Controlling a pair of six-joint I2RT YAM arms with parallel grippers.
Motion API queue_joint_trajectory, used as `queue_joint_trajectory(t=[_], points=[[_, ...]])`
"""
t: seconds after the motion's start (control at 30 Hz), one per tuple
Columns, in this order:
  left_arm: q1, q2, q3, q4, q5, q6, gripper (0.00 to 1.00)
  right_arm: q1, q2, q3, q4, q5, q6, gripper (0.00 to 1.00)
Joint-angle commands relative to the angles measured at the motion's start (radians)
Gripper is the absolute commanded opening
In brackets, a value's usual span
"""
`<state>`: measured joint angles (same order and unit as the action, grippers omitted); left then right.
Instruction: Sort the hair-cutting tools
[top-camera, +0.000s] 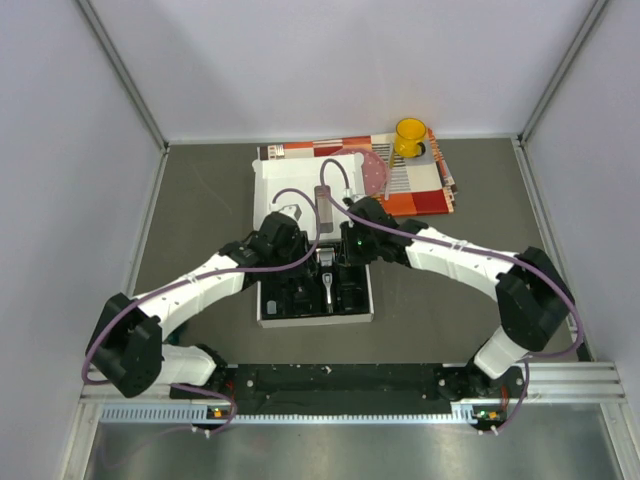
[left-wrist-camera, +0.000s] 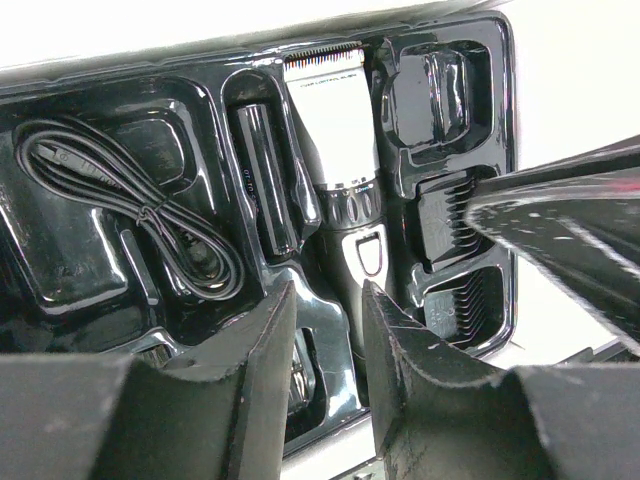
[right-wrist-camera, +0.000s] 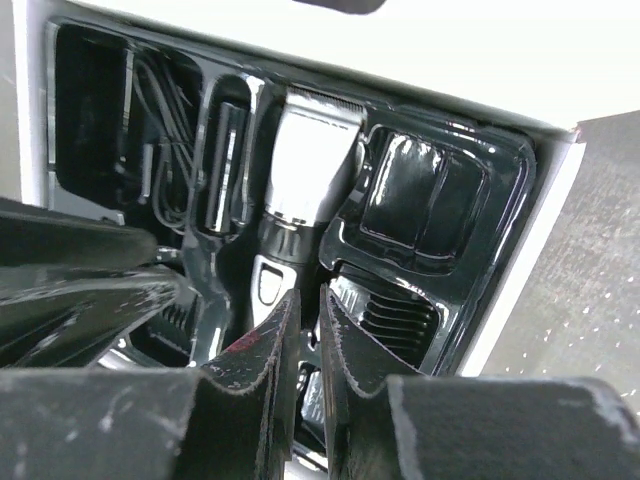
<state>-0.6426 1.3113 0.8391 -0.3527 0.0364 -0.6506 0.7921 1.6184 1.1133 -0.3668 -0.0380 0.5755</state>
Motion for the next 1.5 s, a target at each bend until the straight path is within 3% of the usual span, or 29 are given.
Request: queue_joint_trajectory(t=[0.0,0.53,0.97,1.2,1.3,1.47], points=[[0.001,-0.001,-0.015,0.015,0.0,0.017,0.38,0.01,-0.092,0.01,0.065,0.035,-0.026,0.14],[0.003,-0.02,-0.067,0.037,-0.009,0.017,0.35,0.012,-0.061,-0.066,0.003,-0.025,0.03,0.13],[0.003,-0.017,-0.081,0.034,-0.015,0.012,0.34,0.015,0.052,-0.056,-0.056,0.032,0.04,0.11],[0.003,-0.035,-0.072,0.026,-0.027,0.012,0.34,0.015,-0.012,0.002,-0.089,0.062,0.04,0.11],[0.003,-0.049,-0.064,0.024,-0.027,0.019,0.35,0.015,-0.067,0.051,-0.101,0.084,0.035,0.18],[0.003,-0.072,-0.055,0.021,-0.067,0.025,0.37,0.009,-0.139,0.141,-0.175,0.205,0.053,0.39]])
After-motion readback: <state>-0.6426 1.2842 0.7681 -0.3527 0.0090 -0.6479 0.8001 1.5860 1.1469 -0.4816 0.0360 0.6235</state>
